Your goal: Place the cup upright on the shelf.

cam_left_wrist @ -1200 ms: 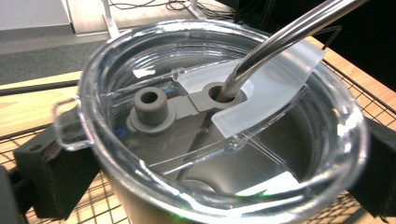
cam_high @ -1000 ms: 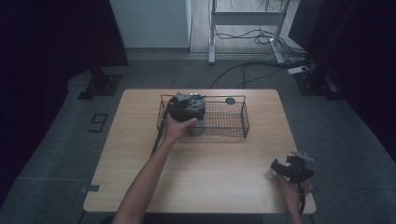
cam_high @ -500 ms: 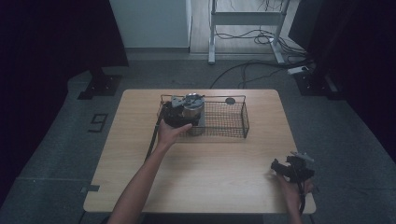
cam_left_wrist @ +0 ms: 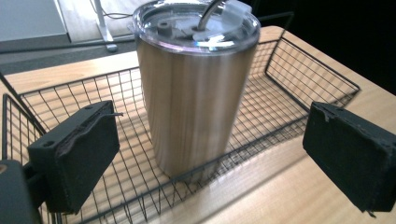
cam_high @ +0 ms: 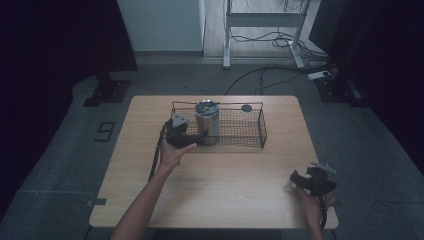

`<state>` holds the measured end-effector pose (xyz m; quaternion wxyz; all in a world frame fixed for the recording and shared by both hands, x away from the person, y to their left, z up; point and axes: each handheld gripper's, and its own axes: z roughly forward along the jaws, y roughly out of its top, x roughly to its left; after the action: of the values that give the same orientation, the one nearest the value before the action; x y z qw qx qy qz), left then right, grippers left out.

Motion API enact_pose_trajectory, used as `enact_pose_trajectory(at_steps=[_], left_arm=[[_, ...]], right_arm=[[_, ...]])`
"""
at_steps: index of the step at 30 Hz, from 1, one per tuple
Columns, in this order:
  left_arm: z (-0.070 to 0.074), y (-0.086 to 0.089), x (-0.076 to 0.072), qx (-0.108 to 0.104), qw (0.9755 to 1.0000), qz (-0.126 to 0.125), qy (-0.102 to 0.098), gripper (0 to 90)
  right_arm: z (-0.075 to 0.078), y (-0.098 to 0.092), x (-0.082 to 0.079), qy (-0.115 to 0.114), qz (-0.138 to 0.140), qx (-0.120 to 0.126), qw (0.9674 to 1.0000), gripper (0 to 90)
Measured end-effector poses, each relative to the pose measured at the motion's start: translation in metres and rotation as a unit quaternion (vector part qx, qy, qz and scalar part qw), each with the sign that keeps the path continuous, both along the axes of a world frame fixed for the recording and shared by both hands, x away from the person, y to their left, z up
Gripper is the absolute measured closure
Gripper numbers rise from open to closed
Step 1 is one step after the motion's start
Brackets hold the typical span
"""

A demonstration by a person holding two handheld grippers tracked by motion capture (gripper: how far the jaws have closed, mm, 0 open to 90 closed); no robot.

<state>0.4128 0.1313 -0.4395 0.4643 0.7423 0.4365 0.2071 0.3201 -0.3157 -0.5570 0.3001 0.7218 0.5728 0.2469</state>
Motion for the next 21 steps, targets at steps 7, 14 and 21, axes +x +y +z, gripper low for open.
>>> enact_pose_trajectory(at_steps=[7,14,21], left_arm=[[-0.003,0.018,-0.025,-0.018,0.9998,-0.003,0.008,4.3],[-0.012,0.039,-0.047,-0.030,0.9992,-0.010,0.023,5.4],[-0.030,0.052,-0.073,-0.031,0.9987,-0.016,0.038,6.2]], right_arm=[[0.000,0.000,0.000,0.001,-0.001,0.000,1.0000,1.3],[0.000,0.000,0.000,0.001,-0.001,0.000,1.0000,1.3],[0.000,0.000,0.000,0.001,-0.001,0.000,1.0000,1.2]])
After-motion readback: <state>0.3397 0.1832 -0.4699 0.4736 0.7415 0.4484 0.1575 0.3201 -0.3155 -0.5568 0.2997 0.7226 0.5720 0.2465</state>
